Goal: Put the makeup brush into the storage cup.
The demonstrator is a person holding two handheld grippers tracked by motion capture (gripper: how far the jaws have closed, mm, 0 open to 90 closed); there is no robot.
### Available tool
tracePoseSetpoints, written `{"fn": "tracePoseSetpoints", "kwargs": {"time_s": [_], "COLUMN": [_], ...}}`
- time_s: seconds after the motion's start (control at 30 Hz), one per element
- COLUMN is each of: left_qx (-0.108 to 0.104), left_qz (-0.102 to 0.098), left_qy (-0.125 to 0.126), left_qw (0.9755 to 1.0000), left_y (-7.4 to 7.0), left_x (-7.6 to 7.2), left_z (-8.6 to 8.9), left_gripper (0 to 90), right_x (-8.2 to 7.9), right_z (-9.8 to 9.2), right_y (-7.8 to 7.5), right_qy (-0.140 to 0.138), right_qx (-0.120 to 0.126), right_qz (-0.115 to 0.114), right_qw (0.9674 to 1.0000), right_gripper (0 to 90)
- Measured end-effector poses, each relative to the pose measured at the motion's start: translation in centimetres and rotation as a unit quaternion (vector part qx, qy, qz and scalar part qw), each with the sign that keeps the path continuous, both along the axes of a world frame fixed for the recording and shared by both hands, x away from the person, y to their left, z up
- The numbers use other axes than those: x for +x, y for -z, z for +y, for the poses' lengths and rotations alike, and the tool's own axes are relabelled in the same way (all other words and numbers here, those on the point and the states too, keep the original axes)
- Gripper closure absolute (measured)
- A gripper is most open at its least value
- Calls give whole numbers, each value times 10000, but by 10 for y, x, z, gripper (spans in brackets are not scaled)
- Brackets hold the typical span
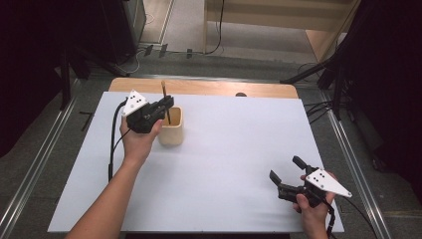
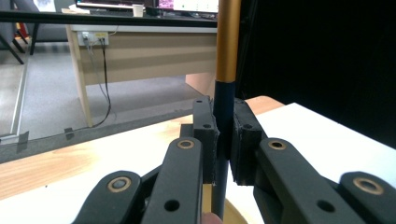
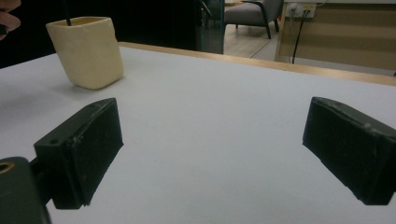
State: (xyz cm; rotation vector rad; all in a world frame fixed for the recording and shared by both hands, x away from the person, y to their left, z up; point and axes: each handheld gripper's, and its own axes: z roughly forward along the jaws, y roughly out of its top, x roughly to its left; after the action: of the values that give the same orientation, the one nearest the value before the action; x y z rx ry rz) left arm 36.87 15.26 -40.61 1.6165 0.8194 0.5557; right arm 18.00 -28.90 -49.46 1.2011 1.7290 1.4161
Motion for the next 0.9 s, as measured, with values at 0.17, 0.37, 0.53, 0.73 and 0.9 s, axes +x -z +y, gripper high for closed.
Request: {"fn": "tracePoseSetpoints", "kwargs": {"time_s": [0.17, 0.37, 0.53, 0.73, 0.9], "left_qx": [16, 52, 86, 173, 197], "left_qz": [33, 41, 126, 187, 242], "left_qy": [-27, -71, -118, -161, -180], "left_qw": [10000, 10000, 9998, 9995, 9994], "left_y": [5, 11, 19, 27, 33], "left_x": [1, 1, 2, 4, 3], "left_z": [1, 1, 2, 1, 2], "left_gripper": [836, 836, 836, 836, 836], "right_x": [0, 0, 0, 0, 0], "right_z": [1, 1, 1, 1, 1], "right_y": [0, 1, 1, 1, 1], "right_qy": [-1, -1, 7, 2, 2], "right_qx": [-12, -9, -2, -16, -18], "right_qz": [19, 29, 33, 35, 39], "right_qw": [10000, 10000, 10000, 10000, 10000], "right_gripper": [53, 54, 55, 56, 56]}}
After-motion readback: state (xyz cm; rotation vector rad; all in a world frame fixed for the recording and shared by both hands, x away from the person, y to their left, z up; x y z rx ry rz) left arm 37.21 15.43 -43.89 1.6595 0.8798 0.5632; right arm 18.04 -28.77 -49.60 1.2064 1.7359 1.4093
